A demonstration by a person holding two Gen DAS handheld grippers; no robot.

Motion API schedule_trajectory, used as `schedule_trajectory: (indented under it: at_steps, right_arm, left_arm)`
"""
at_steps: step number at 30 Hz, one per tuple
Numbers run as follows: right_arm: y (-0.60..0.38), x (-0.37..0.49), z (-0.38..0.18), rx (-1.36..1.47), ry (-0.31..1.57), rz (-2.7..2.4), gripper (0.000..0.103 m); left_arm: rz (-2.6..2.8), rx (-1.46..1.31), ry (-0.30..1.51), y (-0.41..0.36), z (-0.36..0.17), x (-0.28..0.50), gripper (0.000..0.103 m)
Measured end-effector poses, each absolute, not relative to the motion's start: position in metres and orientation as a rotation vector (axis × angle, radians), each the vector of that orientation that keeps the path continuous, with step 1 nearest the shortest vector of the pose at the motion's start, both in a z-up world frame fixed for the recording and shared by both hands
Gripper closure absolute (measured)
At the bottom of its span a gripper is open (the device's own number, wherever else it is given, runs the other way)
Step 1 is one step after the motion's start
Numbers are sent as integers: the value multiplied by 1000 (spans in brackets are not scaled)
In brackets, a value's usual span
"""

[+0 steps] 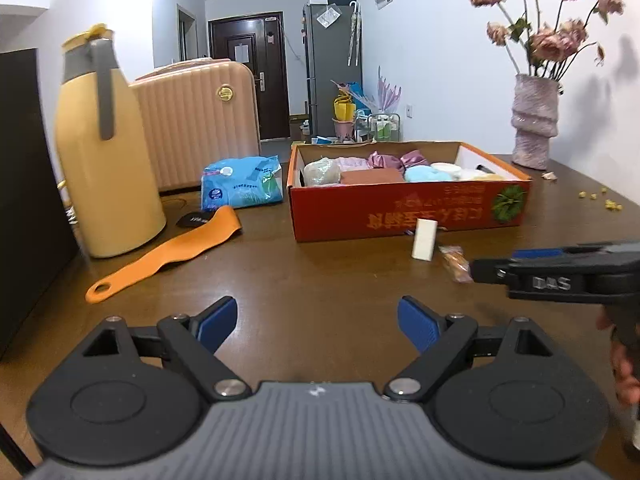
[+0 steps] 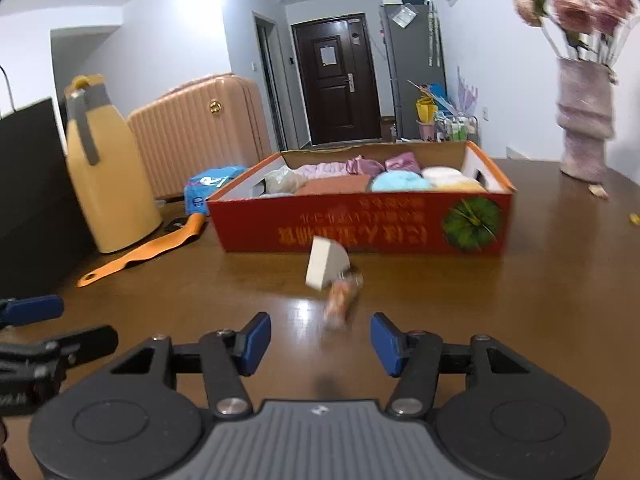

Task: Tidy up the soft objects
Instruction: 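Move both tools back toward the white wedge sponge and snack packet, then grasp the white wedge sponge with the left tool while the right tool grasps the snack packet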

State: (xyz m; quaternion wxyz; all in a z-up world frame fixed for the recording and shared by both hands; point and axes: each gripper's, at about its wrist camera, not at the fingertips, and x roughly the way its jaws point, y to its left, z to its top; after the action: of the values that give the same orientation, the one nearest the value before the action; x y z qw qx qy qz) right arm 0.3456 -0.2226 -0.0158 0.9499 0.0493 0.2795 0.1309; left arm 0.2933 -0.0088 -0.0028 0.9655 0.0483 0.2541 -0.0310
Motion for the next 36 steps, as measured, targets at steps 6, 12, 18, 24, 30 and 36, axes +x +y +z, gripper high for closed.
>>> schedule_trajectory:
  at_steps: [6, 12, 18, 24, 30, 36]
  right_arm:
    - [-209, 404, -36, 23, 627, 234, 84]
    - [-253, 417, -39, 98, 618, 244, 89]
    - [-304, 414, -33, 247, 559, 173, 89]
    - [-290, 419, -40, 218, 577, 208, 89]
    - [-290, 414, -42, 210, 578, 210, 90]
    - [-281, 373, -30, 208, 549, 208, 90]
  left_arm:
    - [-127, 128, 527, -33, -12, 352, 14]
    - [-272, 129, 559, -83, -26, 418, 24]
    - [-308, 103, 645, -110, -46, 456, 82]
    - [-297, 92, 633, -106, -47, 454, 84]
    - [-275, 96, 595, -107, -29, 438, 84]
    - [-246, 43, 552, -82, -1, 350, 84]
